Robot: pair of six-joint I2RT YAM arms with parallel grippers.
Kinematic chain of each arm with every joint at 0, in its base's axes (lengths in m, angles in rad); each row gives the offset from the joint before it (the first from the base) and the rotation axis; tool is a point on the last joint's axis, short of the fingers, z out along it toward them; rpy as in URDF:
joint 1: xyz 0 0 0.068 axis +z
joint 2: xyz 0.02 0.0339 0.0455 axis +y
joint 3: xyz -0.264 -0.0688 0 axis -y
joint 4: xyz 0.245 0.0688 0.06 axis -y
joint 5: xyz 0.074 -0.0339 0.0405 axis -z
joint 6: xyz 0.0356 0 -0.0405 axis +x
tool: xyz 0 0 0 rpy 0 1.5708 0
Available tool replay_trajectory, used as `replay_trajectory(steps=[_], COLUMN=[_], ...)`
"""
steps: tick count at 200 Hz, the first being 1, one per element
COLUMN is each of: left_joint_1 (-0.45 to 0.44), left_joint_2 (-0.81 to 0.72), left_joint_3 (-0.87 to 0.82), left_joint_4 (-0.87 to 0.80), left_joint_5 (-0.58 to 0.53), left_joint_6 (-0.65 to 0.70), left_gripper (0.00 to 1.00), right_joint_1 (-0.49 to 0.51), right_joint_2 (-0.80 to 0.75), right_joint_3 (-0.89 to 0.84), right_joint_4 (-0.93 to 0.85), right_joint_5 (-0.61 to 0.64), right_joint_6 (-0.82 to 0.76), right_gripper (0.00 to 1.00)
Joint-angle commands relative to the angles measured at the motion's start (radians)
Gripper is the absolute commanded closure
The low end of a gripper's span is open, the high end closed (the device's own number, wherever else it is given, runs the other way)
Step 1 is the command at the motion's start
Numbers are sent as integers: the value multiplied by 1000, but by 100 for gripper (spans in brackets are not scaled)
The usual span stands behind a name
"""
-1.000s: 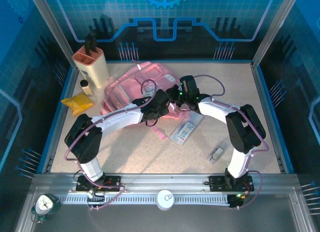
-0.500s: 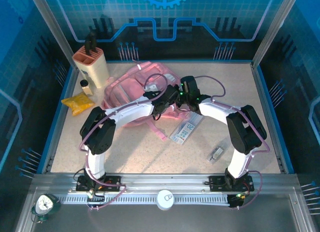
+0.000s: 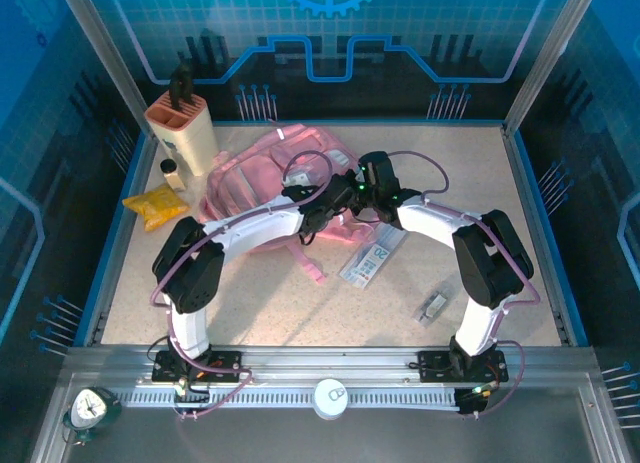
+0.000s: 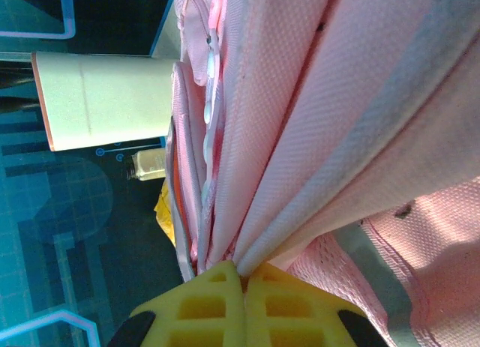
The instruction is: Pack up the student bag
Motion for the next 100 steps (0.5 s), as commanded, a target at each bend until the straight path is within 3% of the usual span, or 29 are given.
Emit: replay_trajectory(steps=[1,23,45,100], left_joint_1=[15,15,15,20], left_joint_2=[-11,13,34,145], left_joint_3=[10,52,69,184], left_joint_4=[-84,-134,-88,-91], left_joint_5=[49,38,40,-16], left_joint_6=[73,94,139,213], left_gripper=[65,64,56,61], right_joint_1=[-24,-23,-23,-25], right_joint_2=[-52,-51,-49,-39], right_joint_3=[66,75,78,72], right_joint_4=[46,41,40,46], right_joint_5=[25,25,27,22], right_joint_6=[-22,-27,-27,-18], right_gripper=[100,100,100,100])
